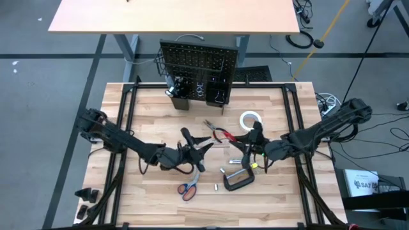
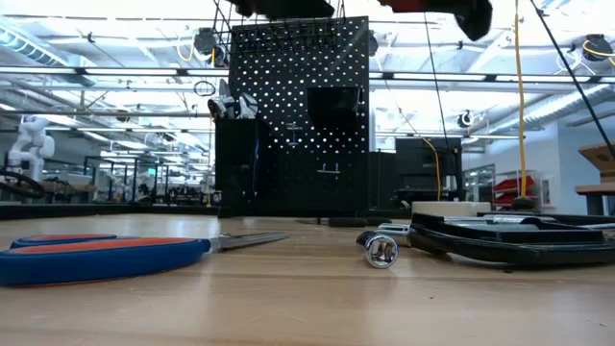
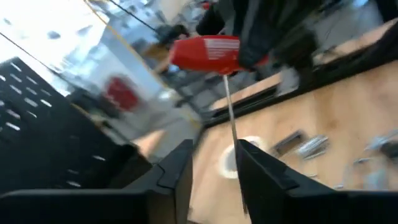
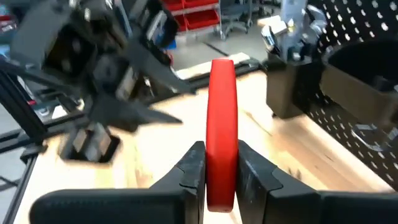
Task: Hang tools onto peg board
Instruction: Hang the red allen wrench on the peg board
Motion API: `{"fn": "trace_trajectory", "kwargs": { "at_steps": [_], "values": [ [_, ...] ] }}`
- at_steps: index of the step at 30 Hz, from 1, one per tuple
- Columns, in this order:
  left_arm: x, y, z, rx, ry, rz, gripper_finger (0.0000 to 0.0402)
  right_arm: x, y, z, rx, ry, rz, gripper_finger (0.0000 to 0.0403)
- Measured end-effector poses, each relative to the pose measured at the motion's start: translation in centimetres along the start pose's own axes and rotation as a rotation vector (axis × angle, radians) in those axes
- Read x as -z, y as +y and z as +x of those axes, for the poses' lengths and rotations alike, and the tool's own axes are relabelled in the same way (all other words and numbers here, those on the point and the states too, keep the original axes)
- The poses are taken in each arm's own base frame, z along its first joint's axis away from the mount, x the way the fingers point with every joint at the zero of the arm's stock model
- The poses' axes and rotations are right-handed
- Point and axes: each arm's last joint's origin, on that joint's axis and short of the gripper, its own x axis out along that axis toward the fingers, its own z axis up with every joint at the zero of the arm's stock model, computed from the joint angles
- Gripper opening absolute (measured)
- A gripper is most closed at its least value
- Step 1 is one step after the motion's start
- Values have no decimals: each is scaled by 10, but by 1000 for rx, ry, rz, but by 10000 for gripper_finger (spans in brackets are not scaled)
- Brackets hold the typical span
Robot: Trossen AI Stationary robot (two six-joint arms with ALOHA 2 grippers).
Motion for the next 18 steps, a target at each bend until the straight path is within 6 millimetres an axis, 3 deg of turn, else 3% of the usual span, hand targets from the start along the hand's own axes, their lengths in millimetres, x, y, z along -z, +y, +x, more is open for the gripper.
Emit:
{"fn": "trace_trajectory", "kwargs": {
  "at_steps": [7, 10, 18],
  "values": [
    [-10, 38, -2, 443, -107, -451, 135, 10, -5, -1, -83, 163, 48, 46],
    [-3, 40, 3, 545, -76, -494, 135, 14, -4, 5, -155, 236, 63, 46],
    [22, 36, 28, 611, 16, -561, 135, 20, -4, 18, -229, 305, 54, 46]
  ]
}}
